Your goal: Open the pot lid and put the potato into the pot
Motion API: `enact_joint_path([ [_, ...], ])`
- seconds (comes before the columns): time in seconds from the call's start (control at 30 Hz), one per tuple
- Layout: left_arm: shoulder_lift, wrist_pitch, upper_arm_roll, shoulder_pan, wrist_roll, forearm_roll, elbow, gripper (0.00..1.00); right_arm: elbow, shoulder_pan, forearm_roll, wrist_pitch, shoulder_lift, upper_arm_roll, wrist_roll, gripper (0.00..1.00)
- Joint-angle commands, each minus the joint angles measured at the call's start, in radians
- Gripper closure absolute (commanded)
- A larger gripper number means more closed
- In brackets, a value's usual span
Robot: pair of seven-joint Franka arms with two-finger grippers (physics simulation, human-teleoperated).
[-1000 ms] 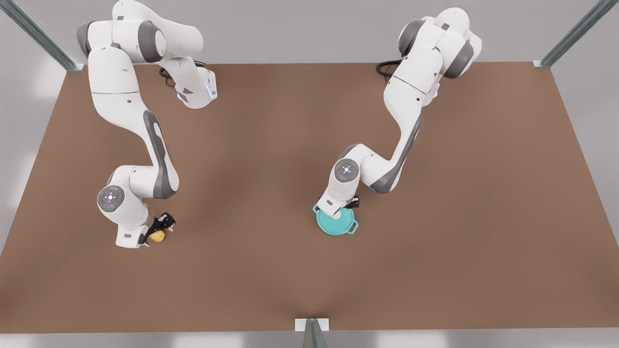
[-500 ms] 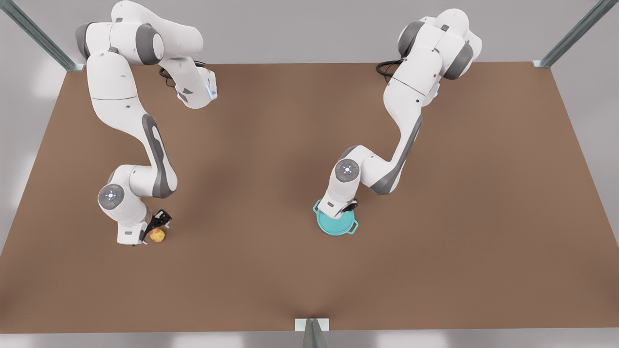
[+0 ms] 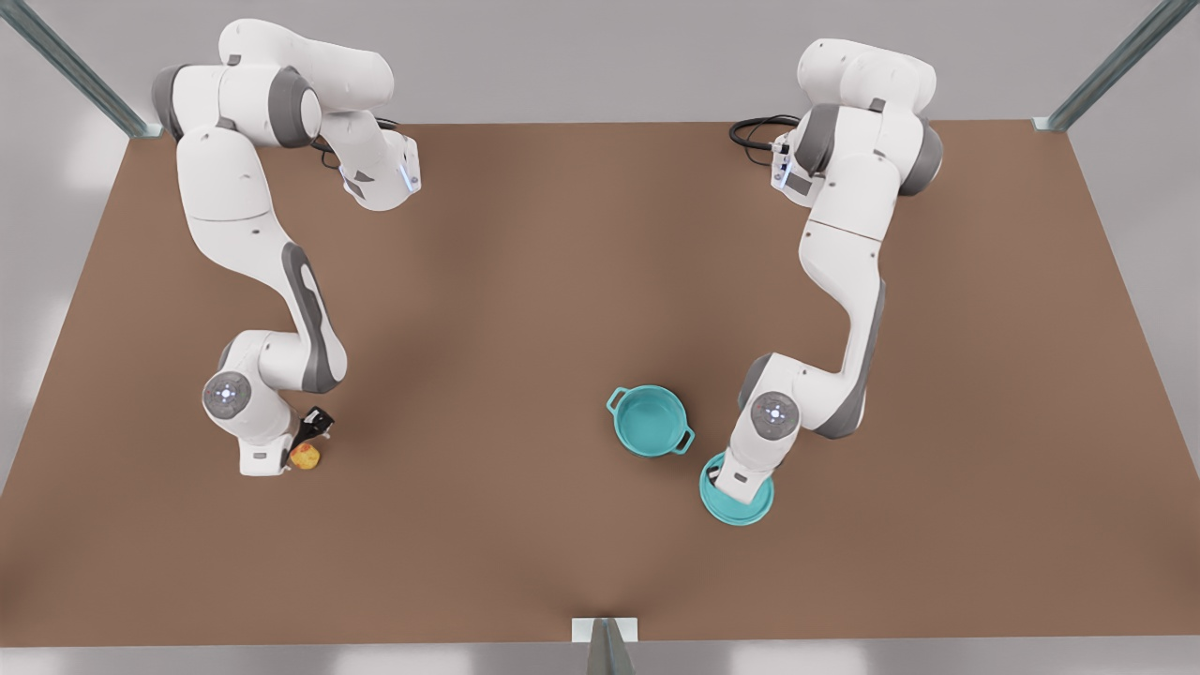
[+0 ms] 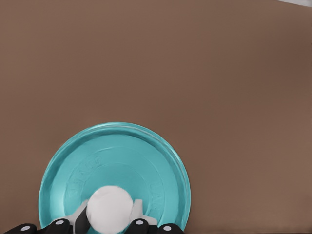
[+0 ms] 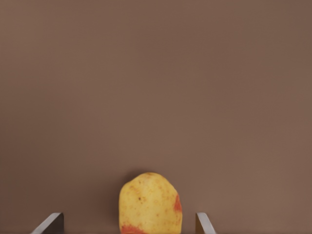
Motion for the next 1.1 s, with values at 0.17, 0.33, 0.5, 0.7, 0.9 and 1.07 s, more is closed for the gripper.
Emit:
enact_joint_path([
  [0.17,-0.104,-0.198,0.0,0.032,0.404,-0.011,0.0,0.0,0.033,-0.001,-0.02,0.002,0.028,-0.011,-0.044,0.0],
  [0.33,-0.785,-0.585,0.005,0.15,0.649,-0.187,-0.362,0.0,0.049,-0.001,-0.02,0.023,0.058,-0.015,-0.05,0.0],
  [0.5,-0.762,-0.571,0.002,0.17,0.644,-0.219,-0.354,0.0,0.049,-0.008,-0.027,0.039,0.064,-0.017,-0.052,0.02],
  [0.7,-0.747,-0.565,0.0,0.169,0.641,-0.216,-0.348,0.0,0.049,-0.013,-0.029,0.037,0.061,-0.017,-0.058,0.26],
  [0.9,-0.747,-0.565,-0.001,0.167,0.638,-0.212,-0.348,0.0,0.049,-0.013,-0.029,0.034,0.061,-0.017,-0.058,0.33],
  [1.07,-0.742,-0.564,-0.001,0.167,0.638,-0.212,-0.349,0.0,0.049,-0.013,-0.029,0.034,0.061,-0.017,-0.059,0.44],
])
